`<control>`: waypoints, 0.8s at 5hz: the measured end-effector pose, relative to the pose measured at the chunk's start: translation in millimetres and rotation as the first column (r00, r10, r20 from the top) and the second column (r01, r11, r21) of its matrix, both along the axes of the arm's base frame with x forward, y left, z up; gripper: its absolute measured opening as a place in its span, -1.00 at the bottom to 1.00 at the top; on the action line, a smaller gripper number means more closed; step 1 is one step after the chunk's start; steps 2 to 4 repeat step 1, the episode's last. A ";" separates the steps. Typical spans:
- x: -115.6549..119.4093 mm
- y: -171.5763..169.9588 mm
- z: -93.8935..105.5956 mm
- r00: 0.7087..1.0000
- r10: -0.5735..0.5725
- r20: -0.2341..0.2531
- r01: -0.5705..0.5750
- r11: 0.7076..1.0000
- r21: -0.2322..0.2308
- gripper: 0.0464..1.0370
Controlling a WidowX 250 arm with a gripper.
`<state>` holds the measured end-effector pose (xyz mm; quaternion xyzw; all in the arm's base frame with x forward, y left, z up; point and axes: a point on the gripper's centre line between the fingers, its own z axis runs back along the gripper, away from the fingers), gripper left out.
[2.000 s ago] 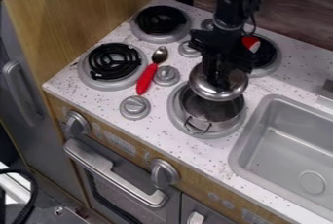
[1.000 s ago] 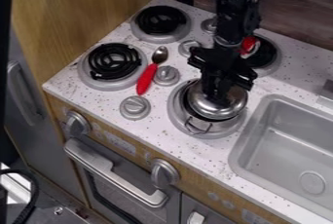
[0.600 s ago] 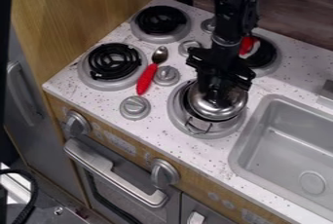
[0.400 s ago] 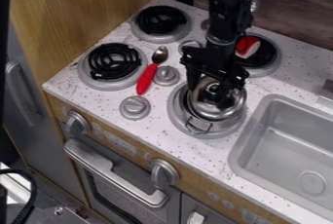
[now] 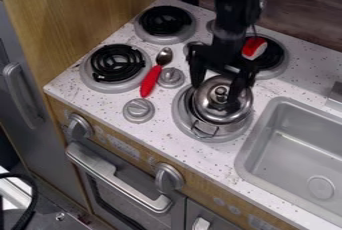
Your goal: I take the lid of the pot and cover it
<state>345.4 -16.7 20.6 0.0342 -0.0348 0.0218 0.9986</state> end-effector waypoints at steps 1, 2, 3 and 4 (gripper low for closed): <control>-7.8 -3.0 13.3 1.000 0.021 0.015 -0.020 1.000 -0.023 0.92; -7.8 -3.0 13.3 1.000 0.021 0.015 -0.020 1.000 -0.023 0.92; -7.8 -3.0 13.3 1.000 0.021 0.015 -0.020 1.000 -0.023 0.92; -7.8 -3.0 13.3 1.000 0.021 0.015 -0.020 1.000 -0.023 0.92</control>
